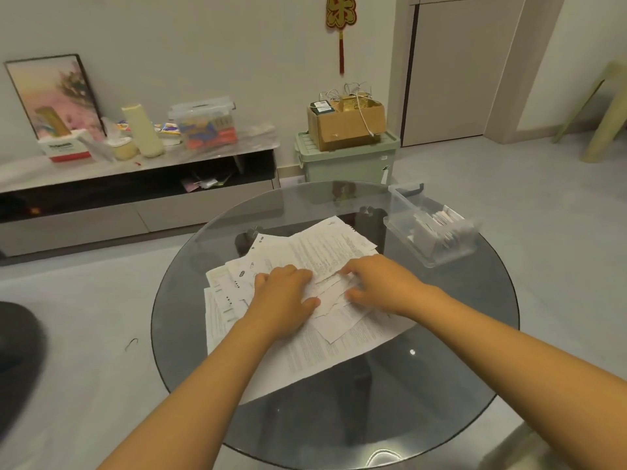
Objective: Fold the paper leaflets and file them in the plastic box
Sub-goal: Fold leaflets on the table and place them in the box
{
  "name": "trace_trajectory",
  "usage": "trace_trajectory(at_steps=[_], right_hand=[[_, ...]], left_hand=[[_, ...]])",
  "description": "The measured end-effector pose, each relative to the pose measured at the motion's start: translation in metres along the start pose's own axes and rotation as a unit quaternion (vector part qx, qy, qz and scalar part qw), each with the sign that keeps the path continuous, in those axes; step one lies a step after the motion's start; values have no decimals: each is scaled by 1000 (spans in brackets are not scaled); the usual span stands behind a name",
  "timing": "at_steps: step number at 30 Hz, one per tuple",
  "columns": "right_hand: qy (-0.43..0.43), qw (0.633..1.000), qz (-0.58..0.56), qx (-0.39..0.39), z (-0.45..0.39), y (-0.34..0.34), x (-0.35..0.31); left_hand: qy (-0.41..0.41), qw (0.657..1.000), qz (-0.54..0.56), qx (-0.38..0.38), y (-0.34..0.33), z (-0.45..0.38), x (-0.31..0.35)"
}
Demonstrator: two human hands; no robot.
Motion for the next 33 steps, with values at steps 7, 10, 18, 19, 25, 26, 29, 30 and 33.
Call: trace_trajectory(at_steps=[7,10,18,19,25,26,29,30,33], right_hand=[[7,999,-6,51,6,6,-4],[33,999,-13,36,7,5,-9],[104,991,-21,-85,23,-19,-24],[106,990,-14,-89,27,-21,-26],[122,992,-12,-40,38,-20,-40],[126,991,-5,-35,38,-18,-40],[132,990,-2,-45,40,-15,-40],[128,990,-10,-55,40,-15,-38],[132,988,-22,-76,41,-18,-36]], left_hand=[[-3,998,61,-30,-6,16,-3],[-28,996,27,-84,-12,24,2],[-57,982,5,-182,-17,44,6],[-60,981,4,-183,-15,44,5],[-93,986,17,-136,-7,42,0],[-95,986,21,-134,-6,41,0],[-85,985,64,-133,-6,41,-2],[-83,985,82,-130,-5,41,-2],[-76,983,112,-123,0,46,2]])
Point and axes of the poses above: each hand's wrist, its own z-axis away from the middle knuckle, its own y-axis out of the back of the hand, x = y × z, the point moved 7 cm from there along -z, towards the middle knuckle, and after that the axes turned 10 degrees about z, right-handed, at the moved point
